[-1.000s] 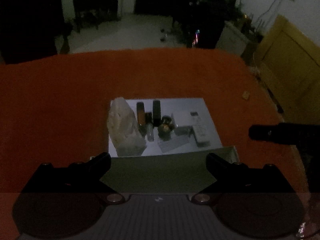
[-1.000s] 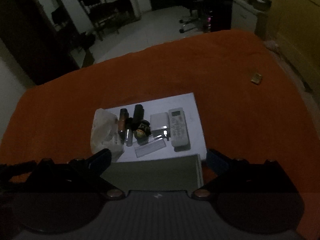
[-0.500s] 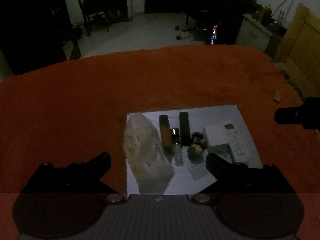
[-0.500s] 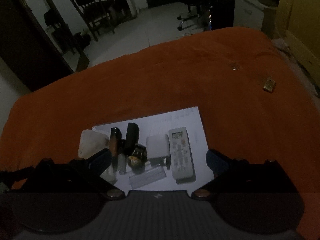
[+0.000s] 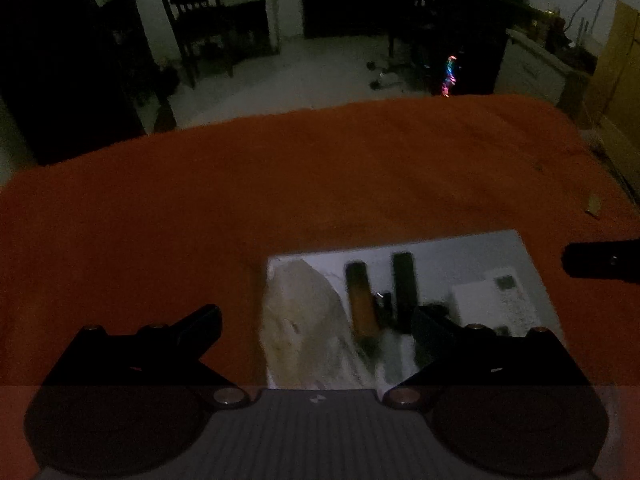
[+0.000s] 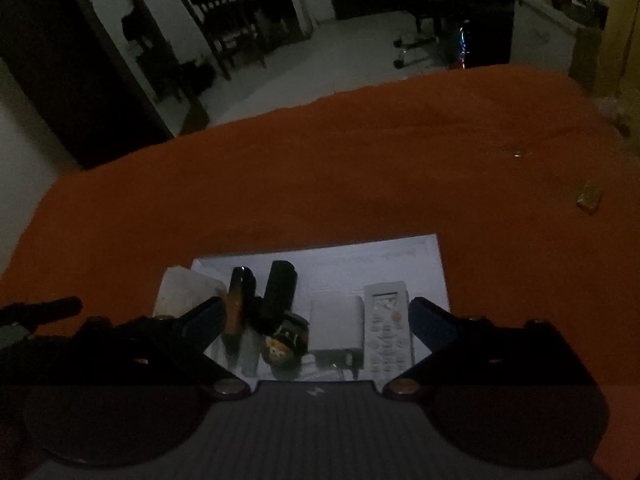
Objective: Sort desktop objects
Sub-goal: 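Move the right tool to the white remote while the left tool reaches the clear glass tube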
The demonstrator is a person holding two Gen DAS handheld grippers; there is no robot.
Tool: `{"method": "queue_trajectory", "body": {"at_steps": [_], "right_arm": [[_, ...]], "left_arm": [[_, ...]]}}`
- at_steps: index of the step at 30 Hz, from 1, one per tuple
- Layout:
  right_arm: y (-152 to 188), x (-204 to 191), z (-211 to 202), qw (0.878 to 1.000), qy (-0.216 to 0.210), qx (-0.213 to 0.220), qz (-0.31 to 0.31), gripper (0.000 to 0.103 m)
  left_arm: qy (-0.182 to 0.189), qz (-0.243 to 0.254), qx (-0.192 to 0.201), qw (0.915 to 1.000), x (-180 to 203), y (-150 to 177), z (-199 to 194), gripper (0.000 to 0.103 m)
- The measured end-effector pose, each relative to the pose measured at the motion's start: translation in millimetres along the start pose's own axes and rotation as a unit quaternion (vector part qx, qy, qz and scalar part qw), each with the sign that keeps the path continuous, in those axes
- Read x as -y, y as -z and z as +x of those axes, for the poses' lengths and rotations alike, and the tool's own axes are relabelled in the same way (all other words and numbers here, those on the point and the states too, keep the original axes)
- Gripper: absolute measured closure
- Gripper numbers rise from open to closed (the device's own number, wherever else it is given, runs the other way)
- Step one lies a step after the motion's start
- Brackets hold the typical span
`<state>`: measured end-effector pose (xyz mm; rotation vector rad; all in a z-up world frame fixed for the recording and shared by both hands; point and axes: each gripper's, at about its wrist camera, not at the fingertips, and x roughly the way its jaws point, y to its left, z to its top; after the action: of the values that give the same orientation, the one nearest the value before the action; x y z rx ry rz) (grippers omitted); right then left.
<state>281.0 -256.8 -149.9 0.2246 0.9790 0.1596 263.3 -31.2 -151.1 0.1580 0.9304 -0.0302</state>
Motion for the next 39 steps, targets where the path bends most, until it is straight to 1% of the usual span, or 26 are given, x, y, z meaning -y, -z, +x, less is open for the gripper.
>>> {"method": "queue_trajectory", "body": {"at_steps": [3,6,9,12,14,16,17,19,21,23,24,26,28,31,32,33,34,35,37,39], "right_arm": [[0.0,6.8,10.8,1.0,0.002,-0.006,0.011,0.005],[-2.0,10.5,18.7,1.0,0.007,-0.008,0.001,0.009],[-3.6,14.2,25.4,1.0,0.017,-0.008,-0.008,0.014],[-4.1,19.4,31.4,1.0,0.018,-0.014,-0.004,0.023],[-4.1,23.2,35.7,1.0,0.013,-0.025,-0.001,0.035],[-3.0,25.7,40.8,0.999,0.01,-0.038,-0.007,0.041],[-2.1,26.4,43.4,0.999,0.009,-0.044,-0.012,0.046],[0.3,26.3,48.0,0.998,0.008,-0.052,-0.028,0.049],[1.6,26.7,54.9,0.997,0.007,-0.064,-0.042,0.05],[2.7,29.4,62.3,0.996,0.008,-0.073,-0.046,0.051],[2.4,31.6,66.4,0.996,0.012,-0.079,-0.046,0.051],[1.7,36.3,74.8,0.995,0.017,-0.091,-0.044,0.051],[3.2,40.4,85.0,0.993,0.017,-0.106,-0.046,0.051],[8.4,44.4,98.4,0.992,0.024,-0.118,-0.043,0.051],[10.3,45.6,103.4,0.991,0.025,-0.124,-0.04,0.051],[11.5,46.8,108.0,0.99,0.024,-0.133,-0.035,0.051],[13.1,47.4,110.9,0.989,0.023,-0.14,-0.032,0.051],[14.5,46.8,113.3,0.988,0.021,-0.148,-0.035,0.051],[16.4,44.1,115.5,0.986,0.016,-0.16,-0.049,0.051],[17.8,42.1,116.6,0.983,0.024,-0.168,-0.063,0.051]], "left_arm": [[-0.004,0.023,-0.006,0.9997,6.7,2.8,9.4,0.001],[-0.002,0.023,-0.014,0.9997,10.1,6.7,16.5,0.001],[-0.009,0.033,-0.017,0.9993,14.4,10.2,21.8,0.001],[-0.012,0.03,-0.017,0.9993,16.2,11.9,24.1,0.001],[-0.005,0.027,-0.019,0.9994,15.7,11.3,26.2,0.001],[-0.002,0.031,-0.021,0.9993,16.4,10.1,28.6,0.001],[-0.001,0.032,-0.02,0.9993,16.6,9.4,29.4,0.002],[0.009,0.034,-0.025,0.9991,16.7,7.3,33.2,0.002],[0.032,0.028,-0.04,0.9983,15.5,4.4,40.3,0.001],[0.043,0.02,-0.057,0.9972,15.5,1.8,49.4,0.001],[0.045,0.022,-0.065,0.9966,16.6,0.6,53.0,0.001],[0.062,0.028,-0.075,0.9949,19.5,-0.8,58.8,0.002],[0.072,0.027,-0.084,0.9935,22.7,-1.2,63.4,0.005],[0.08,0.026,-0.106,0.9908,26.8,-1.9,70.1,0.006],[0.085,0.027,-0.117,0.9891,27.7,-2.8,72.0,0.015],[0.093,0.027,-0.126,0.9872,28.2,-3.8,73.6,0.029],[0.102,0.022,-0.136,0.9852,28.4,-4.8,75.0,0.035],[0.106,0.014,-0.141,0.9842,28.4,-5.5,75.1,0.038],[0.108,0.006,-0.136,0.9848,31.1,-6.3,72.7,0.037],[0.114,0.024,-0.133,0.9843,40.2,-5.3,71.3,0.037]]}}
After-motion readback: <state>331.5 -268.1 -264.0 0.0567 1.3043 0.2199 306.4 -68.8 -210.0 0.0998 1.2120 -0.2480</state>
